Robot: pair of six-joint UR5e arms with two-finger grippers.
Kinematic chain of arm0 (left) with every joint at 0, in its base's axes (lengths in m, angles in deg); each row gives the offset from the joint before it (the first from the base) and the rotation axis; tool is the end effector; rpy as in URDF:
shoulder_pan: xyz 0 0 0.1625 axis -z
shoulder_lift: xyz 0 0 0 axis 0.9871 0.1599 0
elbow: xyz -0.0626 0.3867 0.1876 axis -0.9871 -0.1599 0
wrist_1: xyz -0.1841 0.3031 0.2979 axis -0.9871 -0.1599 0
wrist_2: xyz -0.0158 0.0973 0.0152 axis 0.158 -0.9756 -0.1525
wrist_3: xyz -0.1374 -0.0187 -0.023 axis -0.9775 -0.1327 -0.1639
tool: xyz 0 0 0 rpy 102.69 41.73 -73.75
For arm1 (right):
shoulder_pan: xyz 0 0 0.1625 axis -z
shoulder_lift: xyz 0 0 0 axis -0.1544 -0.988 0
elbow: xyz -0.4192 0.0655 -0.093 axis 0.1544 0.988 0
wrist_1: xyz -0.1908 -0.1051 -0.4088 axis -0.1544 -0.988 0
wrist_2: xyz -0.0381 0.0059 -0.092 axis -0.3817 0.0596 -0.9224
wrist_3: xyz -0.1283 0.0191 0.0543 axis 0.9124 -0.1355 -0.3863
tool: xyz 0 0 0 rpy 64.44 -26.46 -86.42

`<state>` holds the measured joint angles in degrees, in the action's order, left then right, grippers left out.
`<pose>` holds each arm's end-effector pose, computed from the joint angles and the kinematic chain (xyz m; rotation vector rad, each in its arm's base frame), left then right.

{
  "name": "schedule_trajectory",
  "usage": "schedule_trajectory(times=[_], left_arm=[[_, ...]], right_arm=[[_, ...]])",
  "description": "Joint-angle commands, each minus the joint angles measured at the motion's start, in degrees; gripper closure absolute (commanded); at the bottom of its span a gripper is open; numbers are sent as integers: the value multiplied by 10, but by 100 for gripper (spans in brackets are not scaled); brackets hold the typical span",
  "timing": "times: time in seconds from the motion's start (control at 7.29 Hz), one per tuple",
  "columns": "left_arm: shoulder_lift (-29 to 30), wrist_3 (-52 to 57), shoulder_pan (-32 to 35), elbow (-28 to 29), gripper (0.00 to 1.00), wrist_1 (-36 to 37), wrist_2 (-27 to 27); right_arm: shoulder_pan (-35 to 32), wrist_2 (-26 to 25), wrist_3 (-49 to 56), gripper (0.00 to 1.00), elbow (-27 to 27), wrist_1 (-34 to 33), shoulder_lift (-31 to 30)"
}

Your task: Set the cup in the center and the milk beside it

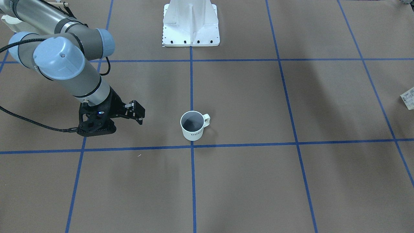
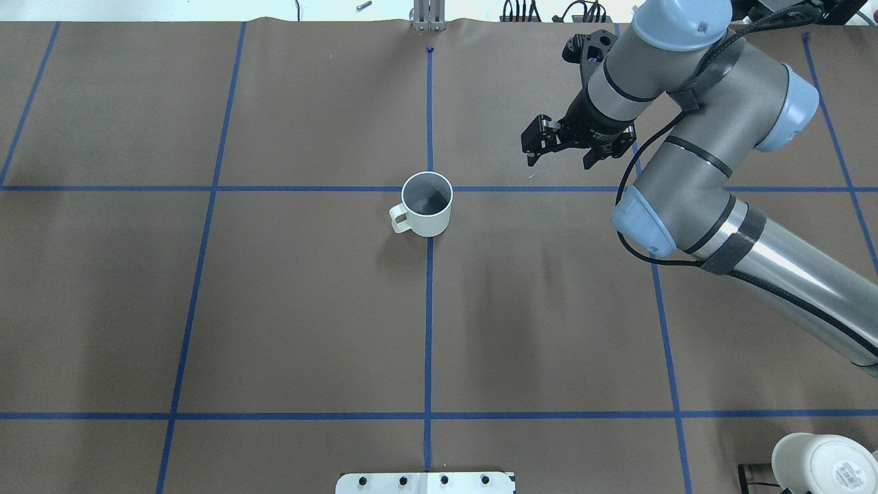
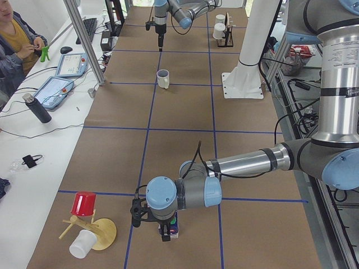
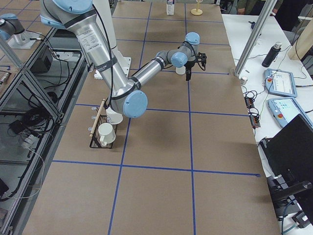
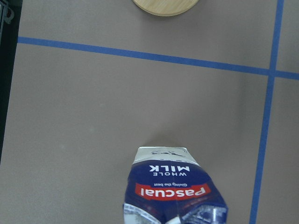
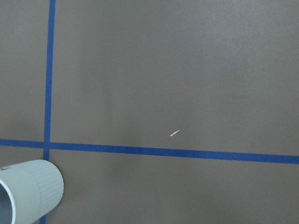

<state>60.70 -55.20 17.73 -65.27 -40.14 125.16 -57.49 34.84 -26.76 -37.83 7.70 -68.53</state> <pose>-0.1076 -0.4858 0.7954 -0.0179 0.7849 -0.1551 -0.4563 -0.5990 0.2731 0.0671 -0.9368 0.0008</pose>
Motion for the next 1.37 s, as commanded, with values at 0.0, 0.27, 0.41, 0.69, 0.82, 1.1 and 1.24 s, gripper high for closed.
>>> schedule_trajectory(times=[0.0,0.27,0.41,0.69,0.82,1.1,1.24], left_arm=[[0,-26,0,21,2,-38,0],[-7,-82,-3,35,2,-99,0],[-7,-91,-4,33,2,-100,2],[-7,-101,-6,35,2,-100,27],[-7,-104,-7,35,2,-100,39],[-7,-105,-15,37,2,-101,41],[-7,-105,-19,37,2,-101,40]], right_arm=[[8,-16,0,0,-4,0,-5],[12,-17,-1,0,-4,1,-5],[14,-17,-1,0,-4,1,-5],[14,-17,-2,0,-4,1,-5],[18,-24,-4,0,-4,1,-4],[21,-28,-4,0,-7,1,-5],[22,-28,-4,0,-7,1,-5]])
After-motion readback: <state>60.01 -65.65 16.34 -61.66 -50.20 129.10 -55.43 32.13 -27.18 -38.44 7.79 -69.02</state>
